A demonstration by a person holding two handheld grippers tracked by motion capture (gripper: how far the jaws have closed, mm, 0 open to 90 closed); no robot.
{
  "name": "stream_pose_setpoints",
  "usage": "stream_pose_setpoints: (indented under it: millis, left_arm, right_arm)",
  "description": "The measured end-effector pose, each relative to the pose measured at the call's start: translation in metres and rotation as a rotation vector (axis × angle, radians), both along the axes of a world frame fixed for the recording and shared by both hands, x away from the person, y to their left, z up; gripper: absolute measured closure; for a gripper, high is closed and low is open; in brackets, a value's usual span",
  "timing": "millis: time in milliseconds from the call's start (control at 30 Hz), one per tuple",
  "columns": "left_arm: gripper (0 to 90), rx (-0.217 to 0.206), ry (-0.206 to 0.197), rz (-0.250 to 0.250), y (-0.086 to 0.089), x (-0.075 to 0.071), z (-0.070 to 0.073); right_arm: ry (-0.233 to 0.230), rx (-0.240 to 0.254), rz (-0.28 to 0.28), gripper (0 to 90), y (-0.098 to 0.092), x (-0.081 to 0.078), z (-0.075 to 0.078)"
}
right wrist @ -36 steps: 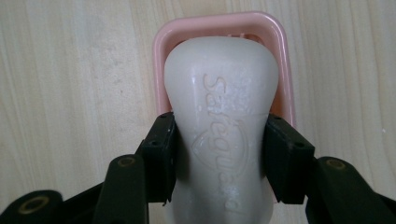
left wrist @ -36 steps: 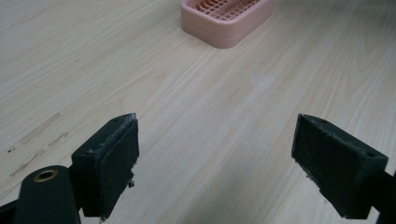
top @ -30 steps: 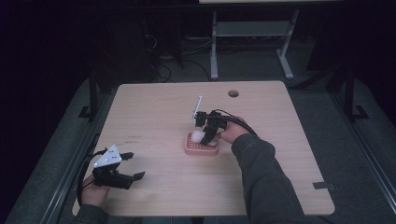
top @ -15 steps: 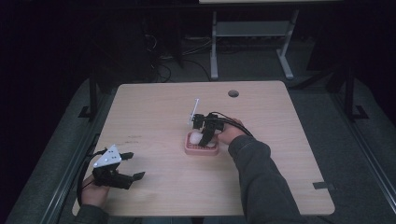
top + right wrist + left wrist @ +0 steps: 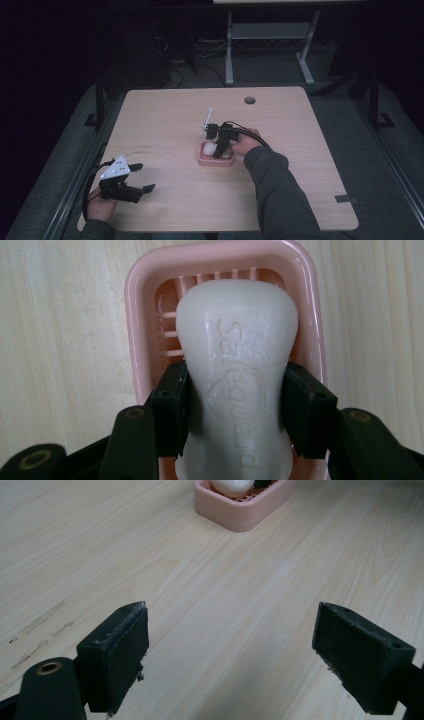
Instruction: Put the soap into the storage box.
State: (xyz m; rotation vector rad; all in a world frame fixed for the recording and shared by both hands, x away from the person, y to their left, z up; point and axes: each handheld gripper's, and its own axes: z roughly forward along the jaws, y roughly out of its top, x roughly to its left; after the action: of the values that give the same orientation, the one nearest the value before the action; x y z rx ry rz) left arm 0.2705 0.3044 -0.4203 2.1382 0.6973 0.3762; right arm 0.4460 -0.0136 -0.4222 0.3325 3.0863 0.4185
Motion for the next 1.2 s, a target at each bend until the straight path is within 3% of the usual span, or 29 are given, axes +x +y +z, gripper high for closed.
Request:
stream_pose_setpoints:
  millis: [367, 1200]
  left_arm:
    - [14.8, 0.0, 0.0, 0.0, 0.0, 0.0, 0.0]
    - [14.8, 0.002, 0.004, 0.0, -0.002, 0.0, 0.0]
  right_arm:
    - [-0.003, 0.008, 0.002, 48.0, 0.0, -0.001, 0.0]
    - [-0.031, 0.1, -0.039, 38.9, -0.015, -0.009, 0.023]
